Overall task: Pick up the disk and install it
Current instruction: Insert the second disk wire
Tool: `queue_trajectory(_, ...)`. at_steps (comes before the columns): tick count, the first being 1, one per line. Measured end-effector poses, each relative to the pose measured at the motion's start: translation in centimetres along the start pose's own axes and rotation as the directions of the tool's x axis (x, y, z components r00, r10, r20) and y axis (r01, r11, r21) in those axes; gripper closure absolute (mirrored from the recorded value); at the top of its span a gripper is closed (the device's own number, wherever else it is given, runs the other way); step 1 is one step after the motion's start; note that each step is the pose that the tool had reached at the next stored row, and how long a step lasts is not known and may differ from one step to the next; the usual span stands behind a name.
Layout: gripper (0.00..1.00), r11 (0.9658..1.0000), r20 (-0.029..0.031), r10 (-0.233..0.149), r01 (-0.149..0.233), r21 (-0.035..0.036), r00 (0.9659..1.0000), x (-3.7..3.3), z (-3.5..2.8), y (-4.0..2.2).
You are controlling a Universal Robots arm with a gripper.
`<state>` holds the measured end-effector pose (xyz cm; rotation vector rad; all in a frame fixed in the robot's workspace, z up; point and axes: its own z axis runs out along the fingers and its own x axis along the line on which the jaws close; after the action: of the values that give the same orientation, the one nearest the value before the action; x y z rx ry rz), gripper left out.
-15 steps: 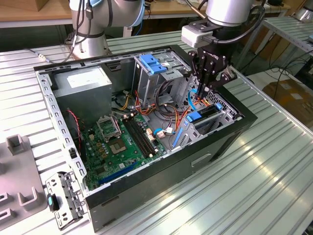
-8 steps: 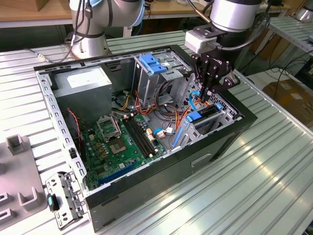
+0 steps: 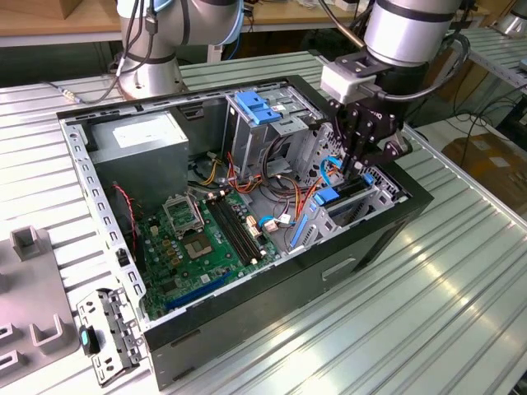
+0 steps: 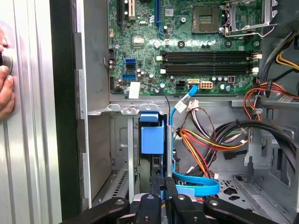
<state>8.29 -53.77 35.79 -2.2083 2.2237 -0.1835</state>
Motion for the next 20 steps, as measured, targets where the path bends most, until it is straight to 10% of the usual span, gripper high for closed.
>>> queue_trajectory(8, 0.84, 1.0, 0.0192, -0.008, 0.008, 0.0023, 0.9998, 0.5, 0.22, 0.17)
queue_trajectory(10, 0.84, 1.0, 0.0575, -0.005, 0.005, 0.0024, 0.9983, 0.96, 0.41, 0.18)
queue_trajectory(12, 0.84, 1.0, 0.0723, 0.0, 0.0, 0.0019, 0.9974, 1.66, 0.63, 0.16)
queue_trajectory(20, 0.84, 0.9999, 0.0751, 0.01, -0.01, 0.0011, 0.9971, 1.65, 0.84, 0.11)
